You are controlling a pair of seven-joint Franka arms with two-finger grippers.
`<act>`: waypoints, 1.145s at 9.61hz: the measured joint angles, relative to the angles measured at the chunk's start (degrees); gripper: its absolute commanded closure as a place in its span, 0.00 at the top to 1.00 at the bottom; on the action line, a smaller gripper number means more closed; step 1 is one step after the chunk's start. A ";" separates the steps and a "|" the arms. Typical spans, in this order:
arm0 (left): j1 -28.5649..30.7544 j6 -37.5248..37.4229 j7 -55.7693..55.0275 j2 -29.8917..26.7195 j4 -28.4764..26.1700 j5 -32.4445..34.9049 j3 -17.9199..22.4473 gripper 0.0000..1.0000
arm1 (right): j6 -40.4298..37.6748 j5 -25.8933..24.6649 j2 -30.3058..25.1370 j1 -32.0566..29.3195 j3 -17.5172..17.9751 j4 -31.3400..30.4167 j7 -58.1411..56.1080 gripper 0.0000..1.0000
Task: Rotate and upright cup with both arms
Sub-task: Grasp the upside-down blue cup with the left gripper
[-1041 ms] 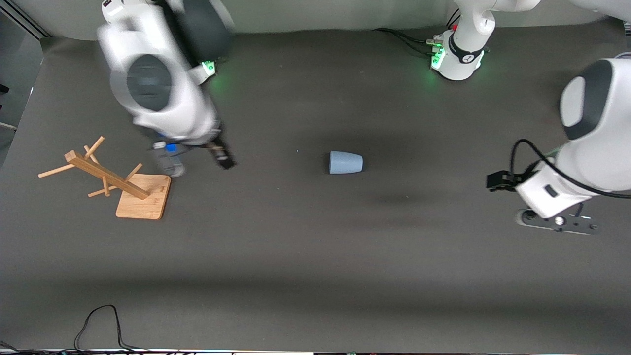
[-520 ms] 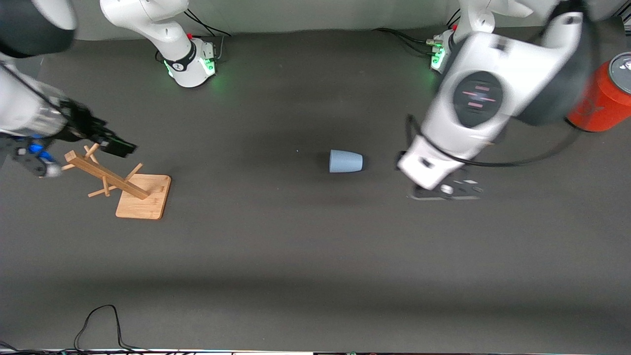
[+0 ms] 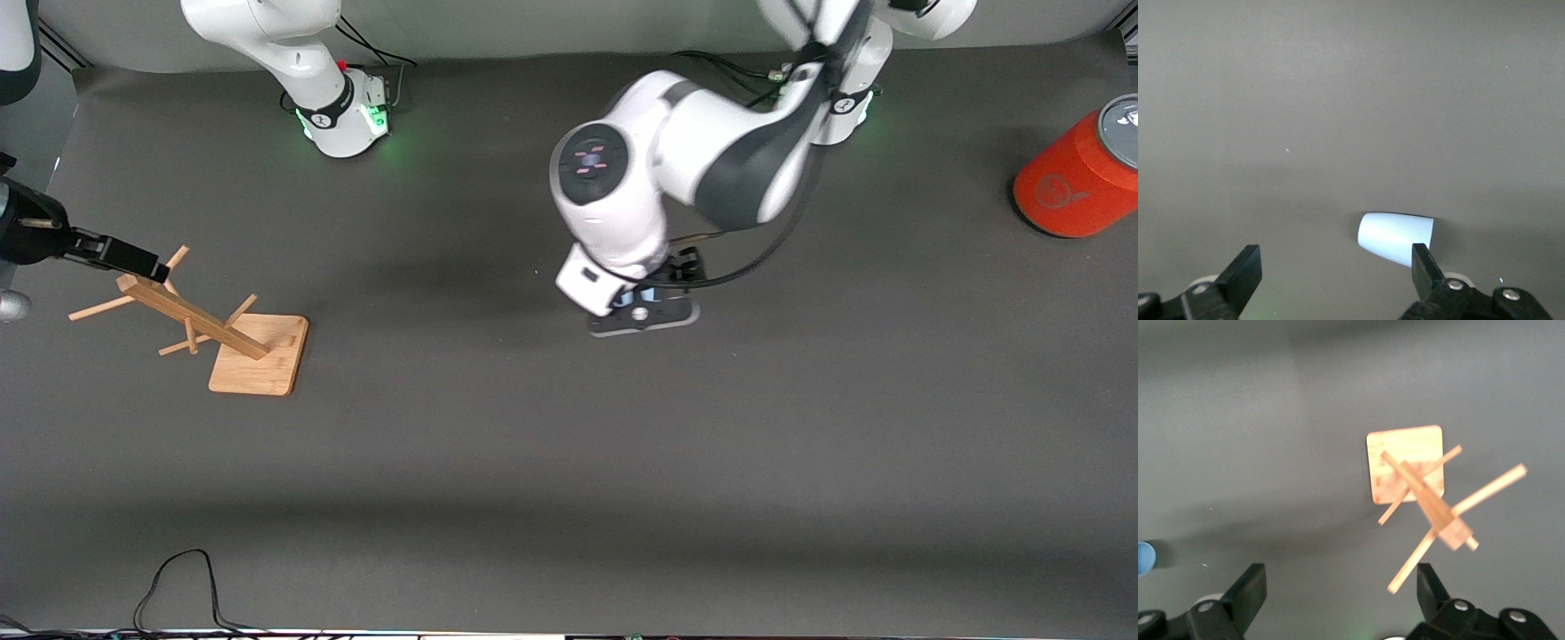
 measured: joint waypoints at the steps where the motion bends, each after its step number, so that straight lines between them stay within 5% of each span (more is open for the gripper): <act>1: -1.70 1.58 -0.23 1.60 0.32 1.28 0.00 1.00 | 1.25 -0.10 0.00 -0.38 -0.33 -0.14 -3.20 1.00; 5: -6.39 13.14 4.88 11.57 0.22 5.11 -0.03 1.00 | 4.20 -0.15 0.00 -0.43 -0.82 -0.43 -7.66 1.00; 8: -6.52 12.91 14.01 13.67 -0.39 6.15 0.20 1.00 | 4.26 -0.18 0.00 -5.50 3.80 -0.43 -7.99 1.00; 11: -7.47 12.73 16.82 13.88 -4.12 10.78 0.05 1.00 | 4.27 -0.18 0.00 -5.84 4.76 -0.43 -8.00 1.00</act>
